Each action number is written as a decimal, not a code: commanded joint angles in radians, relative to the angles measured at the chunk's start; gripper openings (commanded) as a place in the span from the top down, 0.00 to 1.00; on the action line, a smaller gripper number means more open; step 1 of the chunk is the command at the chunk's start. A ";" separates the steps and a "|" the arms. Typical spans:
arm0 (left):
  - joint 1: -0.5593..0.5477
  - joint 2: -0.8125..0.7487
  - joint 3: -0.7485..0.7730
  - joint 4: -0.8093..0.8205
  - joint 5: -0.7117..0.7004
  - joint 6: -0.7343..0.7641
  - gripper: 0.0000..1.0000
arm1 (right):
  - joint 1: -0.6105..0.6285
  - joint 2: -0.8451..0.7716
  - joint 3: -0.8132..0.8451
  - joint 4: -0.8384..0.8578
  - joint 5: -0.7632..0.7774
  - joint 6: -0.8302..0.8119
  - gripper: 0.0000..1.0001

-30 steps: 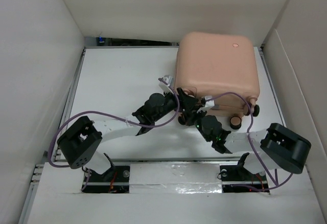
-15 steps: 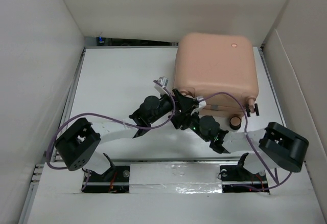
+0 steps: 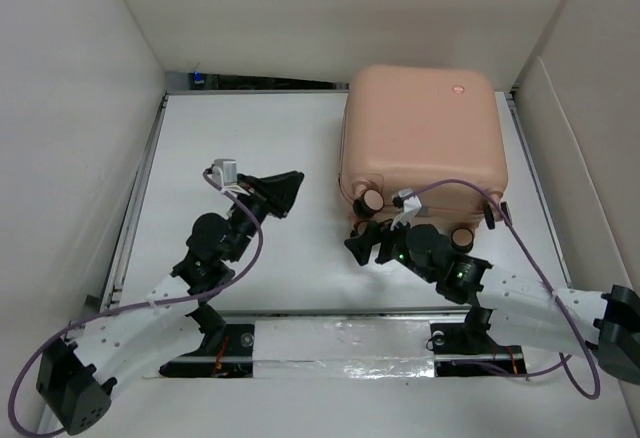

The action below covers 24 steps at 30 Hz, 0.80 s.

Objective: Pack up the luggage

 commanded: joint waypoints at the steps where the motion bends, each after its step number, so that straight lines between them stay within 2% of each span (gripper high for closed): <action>1: 0.000 0.089 -0.094 -0.038 0.118 0.035 0.88 | 0.001 -0.059 0.095 -0.201 0.087 -0.031 0.15; 2: 0.000 0.115 -0.106 0.011 0.187 0.037 0.98 | -0.008 -0.065 0.107 -0.214 0.094 -0.042 0.15; 3: -0.029 0.154 -0.118 0.036 0.196 0.038 1.00 | -0.017 -0.070 0.121 -0.227 0.098 -0.047 0.13; 7: -0.111 0.228 -0.154 0.162 0.160 0.072 1.00 | -0.049 -0.036 0.208 -0.290 0.097 -0.071 0.01; 10: -0.121 0.306 -0.149 0.214 0.172 0.074 1.00 | -0.072 0.022 0.279 -0.297 0.106 -0.096 0.00; 12: -0.121 0.355 -0.151 0.277 0.190 0.072 0.95 | -0.094 0.091 0.325 -0.301 0.118 -0.100 0.00; 14: -0.121 0.390 -0.137 0.323 0.230 0.078 0.83 | -0.132 0.131 0.346 -0.287 0.101 -0.114 0.00; 17: -0.132 0.470 -0.108 0.366 0.256 0.089 0.72 | -0.155 0.189 0.392 -0.271 0.063 -0.126 0.00; 22: -0.141 0.596 -0.068 0.438 0.259 0.098 0.70 | -0.178 0.252 0.451 -0.255 0.042 -0.154 0.03; 23: -0.141 0.613 -0.060 0.456 0.253 0.097 0.69 | -0.178 0.263 0.467 -0.260 0.032 -0.156 0.06; 24: -0.150 0.645 -0.050 0.463 0.249 0.098 0.69 | -0.187 0.272 0.475 -0.270 0.025 -0.154 0.14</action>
